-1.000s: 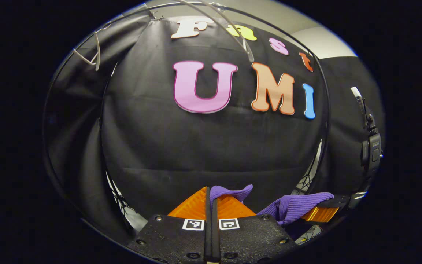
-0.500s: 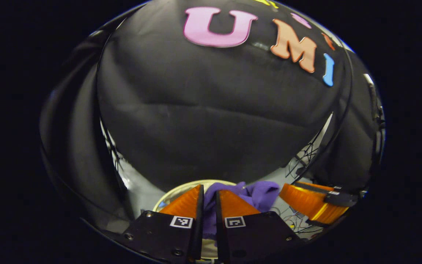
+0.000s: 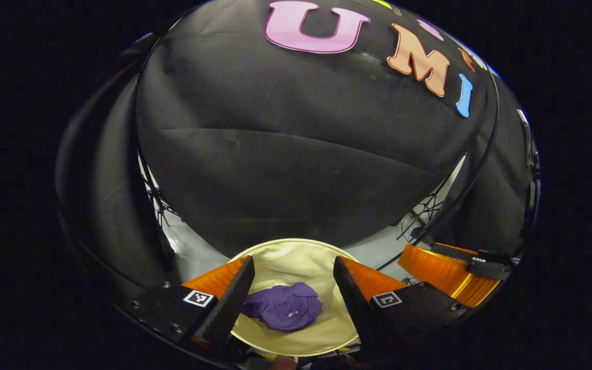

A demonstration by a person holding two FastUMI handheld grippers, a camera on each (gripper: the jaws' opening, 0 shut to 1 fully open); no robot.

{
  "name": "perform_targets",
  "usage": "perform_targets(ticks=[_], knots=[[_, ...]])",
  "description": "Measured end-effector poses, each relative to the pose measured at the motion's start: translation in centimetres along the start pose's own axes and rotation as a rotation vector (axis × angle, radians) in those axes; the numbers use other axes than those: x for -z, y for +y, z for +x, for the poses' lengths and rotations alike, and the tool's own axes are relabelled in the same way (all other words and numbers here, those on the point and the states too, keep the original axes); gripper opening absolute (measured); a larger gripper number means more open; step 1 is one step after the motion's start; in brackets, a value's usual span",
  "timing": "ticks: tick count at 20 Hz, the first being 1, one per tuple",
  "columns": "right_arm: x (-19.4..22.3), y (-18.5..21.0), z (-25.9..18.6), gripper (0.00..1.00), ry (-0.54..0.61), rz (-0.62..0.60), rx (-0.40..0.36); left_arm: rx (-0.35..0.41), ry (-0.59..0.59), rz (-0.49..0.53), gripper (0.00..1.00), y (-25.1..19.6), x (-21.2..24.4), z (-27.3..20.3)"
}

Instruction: Grasp the clothes on the hanger with both hands and then place them into the laundry hamper below.

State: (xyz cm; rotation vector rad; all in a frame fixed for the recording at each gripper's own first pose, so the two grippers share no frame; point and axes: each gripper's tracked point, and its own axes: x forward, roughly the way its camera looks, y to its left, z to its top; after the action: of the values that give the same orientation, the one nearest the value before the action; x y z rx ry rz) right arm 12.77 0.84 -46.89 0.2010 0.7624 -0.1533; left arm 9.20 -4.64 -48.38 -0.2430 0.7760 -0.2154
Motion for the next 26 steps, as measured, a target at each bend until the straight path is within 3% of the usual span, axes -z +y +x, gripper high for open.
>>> perform_targets(ticks=[10, 24, 26], knots=[[-4.4, 0.3, -2.8, 0.99, -0.085, -0.001, -0.001, -0.026, -0.147, 0.062, 0.96, 0.4, -6.1, -4.0], [-13.2, 2.9, -11.3, 0.99, -0.291, -0.039, -0.038, 0.065, -0.385, 0.103, 0.96, -2.6, -16.0, -13.5], [-14.6, 3.2, -13.2, 0.99, -0.332, -0.037, -0.041, 0.074, -0.419, 0.105, 1.0, -3.0, -17.5, -15.3]])
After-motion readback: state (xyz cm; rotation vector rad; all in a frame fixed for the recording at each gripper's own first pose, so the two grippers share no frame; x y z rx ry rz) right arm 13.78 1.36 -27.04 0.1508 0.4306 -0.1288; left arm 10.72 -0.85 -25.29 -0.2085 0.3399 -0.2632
